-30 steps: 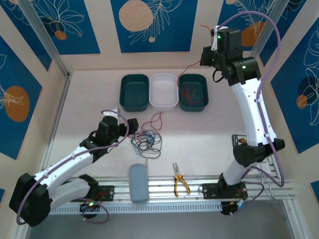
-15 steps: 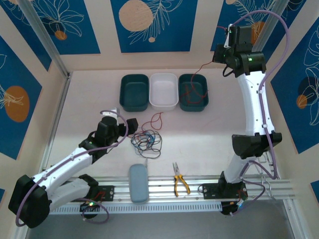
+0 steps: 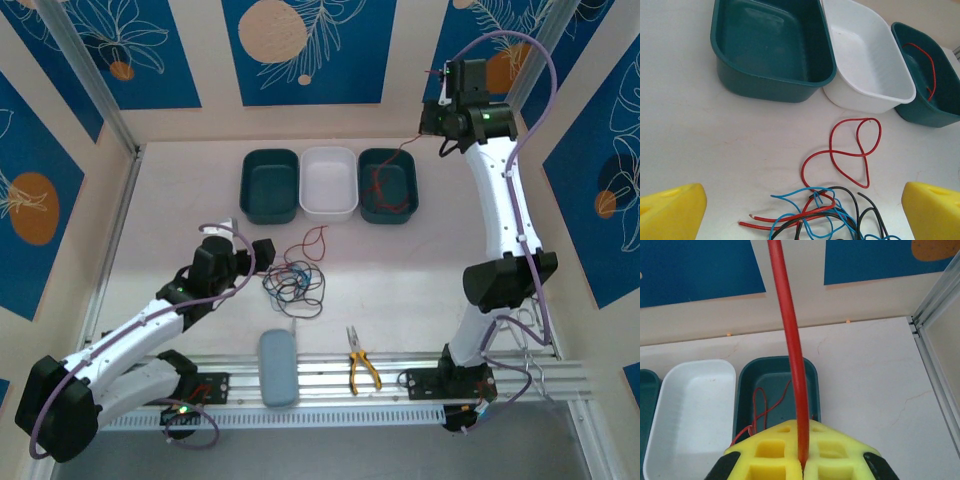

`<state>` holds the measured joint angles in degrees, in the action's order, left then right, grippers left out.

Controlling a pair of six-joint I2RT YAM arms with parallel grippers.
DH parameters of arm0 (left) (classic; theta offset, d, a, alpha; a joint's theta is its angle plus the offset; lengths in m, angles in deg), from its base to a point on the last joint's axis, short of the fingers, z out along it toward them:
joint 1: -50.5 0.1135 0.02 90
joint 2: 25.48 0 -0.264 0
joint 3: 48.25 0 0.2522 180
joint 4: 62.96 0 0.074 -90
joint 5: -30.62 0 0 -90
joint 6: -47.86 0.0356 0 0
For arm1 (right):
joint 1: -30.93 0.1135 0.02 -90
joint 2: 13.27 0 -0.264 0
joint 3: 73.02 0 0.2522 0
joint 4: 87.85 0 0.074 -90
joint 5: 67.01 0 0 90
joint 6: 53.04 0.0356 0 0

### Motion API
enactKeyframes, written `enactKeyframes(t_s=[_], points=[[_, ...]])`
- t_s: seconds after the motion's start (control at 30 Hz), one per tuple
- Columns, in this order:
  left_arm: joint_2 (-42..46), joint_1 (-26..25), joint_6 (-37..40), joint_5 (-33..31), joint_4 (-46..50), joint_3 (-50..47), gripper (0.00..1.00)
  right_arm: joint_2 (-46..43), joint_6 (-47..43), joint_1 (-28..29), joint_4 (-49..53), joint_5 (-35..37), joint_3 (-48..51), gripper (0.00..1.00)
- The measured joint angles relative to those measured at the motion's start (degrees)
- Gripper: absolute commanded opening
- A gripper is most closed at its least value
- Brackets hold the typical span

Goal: Untangle the cables

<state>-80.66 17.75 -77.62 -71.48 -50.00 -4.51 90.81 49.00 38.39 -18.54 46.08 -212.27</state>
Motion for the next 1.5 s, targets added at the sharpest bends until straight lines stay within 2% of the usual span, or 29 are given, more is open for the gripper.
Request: enactKeyframes(t_s=[0.4,1.13,1.5], points=[[0.81,0.0,-0.02,-0.07,0.22,-0.26,1.0,5.18,-0.28,-0.48,-0.63,0.98,1.99,0.0],[1.14,0.0,-0.02,-0.26,1.38,-0.31,1.0,9.68,-3.3,-0.52,0.63,11.06,4.13,0.0],[1.11,0.0,-0.04,-0.24,1.33,-0.31,1.0,9.73,-3.69,-0.74,2.01,13.18,4.13,0.0]])
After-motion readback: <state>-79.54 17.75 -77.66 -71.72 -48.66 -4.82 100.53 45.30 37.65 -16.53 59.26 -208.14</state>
